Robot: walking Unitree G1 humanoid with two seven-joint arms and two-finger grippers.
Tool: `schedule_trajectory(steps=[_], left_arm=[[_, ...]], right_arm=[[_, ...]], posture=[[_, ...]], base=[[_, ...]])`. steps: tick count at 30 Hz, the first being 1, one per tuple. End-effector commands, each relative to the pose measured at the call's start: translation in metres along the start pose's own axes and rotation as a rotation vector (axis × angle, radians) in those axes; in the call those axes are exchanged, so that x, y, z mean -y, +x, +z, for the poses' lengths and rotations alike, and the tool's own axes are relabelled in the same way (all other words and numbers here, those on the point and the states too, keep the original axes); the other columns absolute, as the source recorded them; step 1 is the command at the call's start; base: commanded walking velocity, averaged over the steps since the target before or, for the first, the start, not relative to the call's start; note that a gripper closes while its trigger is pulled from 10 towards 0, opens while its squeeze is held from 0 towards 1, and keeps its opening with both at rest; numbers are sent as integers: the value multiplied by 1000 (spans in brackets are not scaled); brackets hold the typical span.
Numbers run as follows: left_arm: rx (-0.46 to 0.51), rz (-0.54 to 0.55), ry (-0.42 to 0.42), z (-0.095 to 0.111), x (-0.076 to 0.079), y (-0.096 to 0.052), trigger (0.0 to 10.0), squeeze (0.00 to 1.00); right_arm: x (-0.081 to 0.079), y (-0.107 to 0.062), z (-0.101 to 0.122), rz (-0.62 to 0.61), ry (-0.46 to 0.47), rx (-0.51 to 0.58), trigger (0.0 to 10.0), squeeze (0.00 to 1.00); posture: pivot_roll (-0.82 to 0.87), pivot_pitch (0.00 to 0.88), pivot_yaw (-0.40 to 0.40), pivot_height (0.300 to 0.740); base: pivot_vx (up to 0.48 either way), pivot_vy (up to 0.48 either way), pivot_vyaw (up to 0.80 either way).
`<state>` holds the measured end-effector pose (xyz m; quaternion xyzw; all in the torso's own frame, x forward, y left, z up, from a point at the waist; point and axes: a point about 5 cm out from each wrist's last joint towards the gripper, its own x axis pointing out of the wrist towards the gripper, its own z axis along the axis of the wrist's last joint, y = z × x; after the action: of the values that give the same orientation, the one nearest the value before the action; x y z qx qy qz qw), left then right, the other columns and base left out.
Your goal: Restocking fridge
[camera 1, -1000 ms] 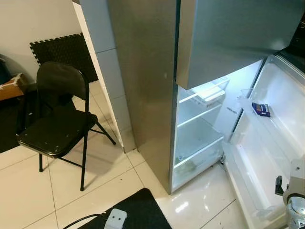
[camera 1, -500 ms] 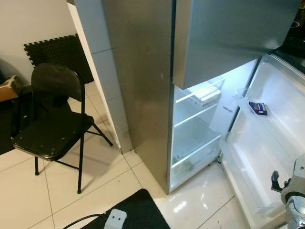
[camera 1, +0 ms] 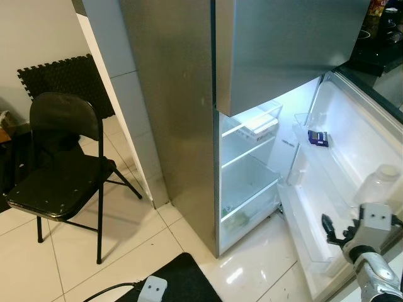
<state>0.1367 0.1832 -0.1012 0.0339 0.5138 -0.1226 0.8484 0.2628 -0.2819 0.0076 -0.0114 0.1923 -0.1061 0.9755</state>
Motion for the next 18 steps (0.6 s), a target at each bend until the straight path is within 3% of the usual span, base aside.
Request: schedule_trajectory(steps=[1, 4, 6, 7, 14, 17, 18], left_arm=[[-1, -31, -1, -1, 9, 2, 10000, 0], [-1, -30, -1, -1, 9, 2, 10000, 0], [-1, -30, -1, -1, 9, 2, 10000, 0], [-1, -30, 1, -1, 9, 2, 10000, 0], [0, -30, 1, 0, 9, 2, 10000, 0], [0, -31, -1, 0, 9, 2, 10000, 0], [0, -31, -1, 0, 9, 2, 10000, 0]], right_arm=[[4, -5, -14, -38, -51, -86, 10000, 0], [2, -10, -29, -23, -109, -175, 10000, 0], [2, -10, -29, -23, -109, -175, 10000, 0], [-4, -15, -43, 26, -159, -252, 10000, 0], [-12, -24, -63, 75, -229, -365, 10000, 0], [-35, -31, -77, 243, -217, -425, 10000, 0], [-35, -31, -77, 243, -217, -425, 10000, 0]], posture=[[-7, 0, 2, 740], [-8, 0, 1, 740], [-8, 0, 1, 740], [-9, 0, 1, 740], [-8, 0, 0, 740], [-8, 0, -1, 740], [-8, 0, -1, 740]], base=[[0, 0, 0], [0, 0, 0], [0, 0, 0], [0, 0, 0], [0, 0, 0], [0, 0, 0], [0, 0, 0]])
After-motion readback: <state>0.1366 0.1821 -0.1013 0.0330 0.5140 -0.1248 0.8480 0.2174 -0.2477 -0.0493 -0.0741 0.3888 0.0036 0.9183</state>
